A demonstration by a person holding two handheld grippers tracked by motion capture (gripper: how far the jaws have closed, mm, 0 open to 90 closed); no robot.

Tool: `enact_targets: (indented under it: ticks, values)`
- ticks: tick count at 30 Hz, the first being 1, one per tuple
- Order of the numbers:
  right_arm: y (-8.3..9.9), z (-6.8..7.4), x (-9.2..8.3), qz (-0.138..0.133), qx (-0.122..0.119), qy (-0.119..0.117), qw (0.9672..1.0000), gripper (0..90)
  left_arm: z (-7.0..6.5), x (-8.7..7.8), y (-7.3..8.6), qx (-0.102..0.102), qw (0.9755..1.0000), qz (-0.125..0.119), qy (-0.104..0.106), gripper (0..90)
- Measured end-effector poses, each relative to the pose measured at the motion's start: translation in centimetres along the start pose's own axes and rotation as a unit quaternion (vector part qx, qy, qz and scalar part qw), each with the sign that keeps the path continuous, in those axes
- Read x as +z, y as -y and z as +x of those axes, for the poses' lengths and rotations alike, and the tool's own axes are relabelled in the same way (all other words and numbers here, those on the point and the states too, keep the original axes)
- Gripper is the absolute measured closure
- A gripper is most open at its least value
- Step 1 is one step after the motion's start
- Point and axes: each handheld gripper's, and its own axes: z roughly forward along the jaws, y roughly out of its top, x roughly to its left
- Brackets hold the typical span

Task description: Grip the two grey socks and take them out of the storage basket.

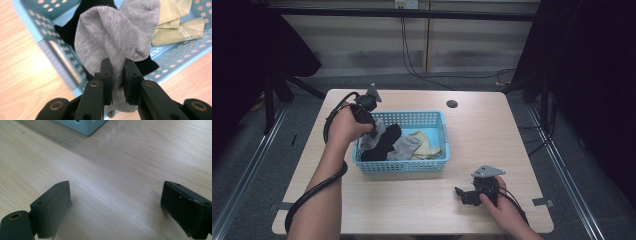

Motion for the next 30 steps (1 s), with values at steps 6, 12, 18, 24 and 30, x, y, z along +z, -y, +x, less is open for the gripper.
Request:
enact_targets:
  ticks: [6, 12, 18, 24, 30]
  values:
    - [0.0, 0.0, 0.0, 0.001, -0.002, -0.001, 1.0000, 8.8, 1.4, -1.5, 1.3, -0.018, 0.9998, -0.003, -0.006, 79.1]
    - [0.0, 0.0, 0.0, 0.000, 0.000, 0.000, 1.0000, 8.8, 2.9, -2.3, 2.7, -0.037, 0.9992, -0.002, -0.012, 79.1]
    - [0.0, 0.0, 0.0, 0.001, -0.002, -0.001, 1.0000, 8.8, 4.3, -2.5, 4.4, -0.059, 0.9981, -0.006, -0.014, 78.8]
    - [0.0, 0.0, 0.0, 0.000, 0.000, 0.000, 1.0000, 8.8, 5.5, -2.3, 5.8, -0.074, 0.9971, -0.005, -0.018, 78.3]
    - [0.0, 0.0, 0.0, 0.001, -0.002, -0.001, 1.0000, 8.8, 6.8, -1.2, 7.2, -0.096, 0.9951, 0.004, -0.023, 77.9]
